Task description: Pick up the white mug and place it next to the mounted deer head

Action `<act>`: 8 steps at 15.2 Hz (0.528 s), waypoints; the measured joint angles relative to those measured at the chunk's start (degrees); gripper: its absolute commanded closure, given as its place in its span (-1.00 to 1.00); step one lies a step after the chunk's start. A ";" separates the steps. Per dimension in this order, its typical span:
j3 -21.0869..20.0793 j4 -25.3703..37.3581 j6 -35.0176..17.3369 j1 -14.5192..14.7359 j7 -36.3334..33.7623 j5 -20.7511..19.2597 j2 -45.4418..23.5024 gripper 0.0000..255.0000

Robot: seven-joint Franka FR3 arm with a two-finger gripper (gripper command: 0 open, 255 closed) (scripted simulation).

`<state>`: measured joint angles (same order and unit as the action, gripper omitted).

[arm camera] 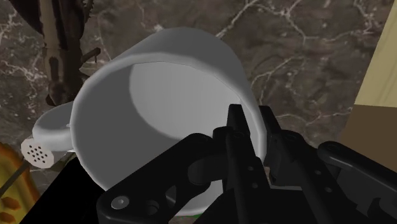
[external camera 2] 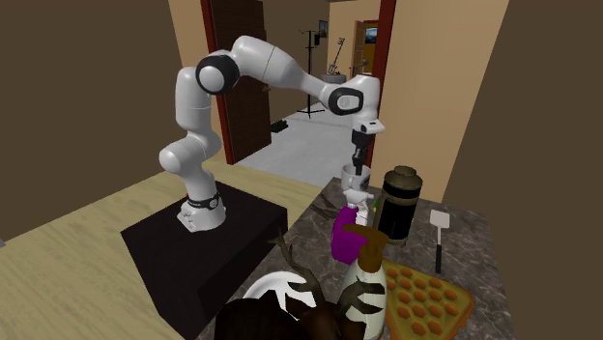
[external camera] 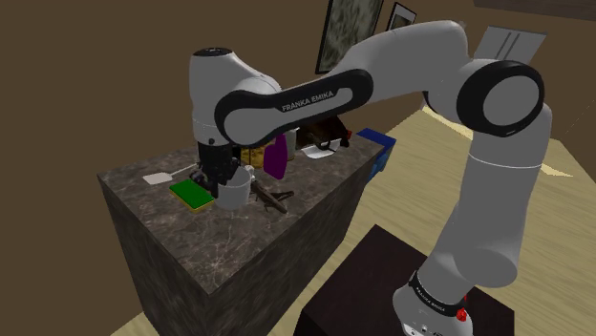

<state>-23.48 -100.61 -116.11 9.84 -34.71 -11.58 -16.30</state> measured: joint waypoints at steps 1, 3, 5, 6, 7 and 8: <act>-0.05 0.35 0.63 -0.04 0.15 0.17 0.31 1.00; -0.15 1.32 2.08 -0.12 0.48 0.52 0.88 1.00; -0.24 2.55 3.50 -0.04 0.61 0.70 1.08 1.00; -0.27 3.40 4.33 0.01 0.70 0.75 1.06 1.00; -0.31 3.57 4.79 -0.05 0.83 0.92 1.39 1.00; -0.33 4.11 5.55 -0.10 1.03 1.07 1.64 1.00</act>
<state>-23.82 -96.50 -110.56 9.74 -33.68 -10.51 -14.66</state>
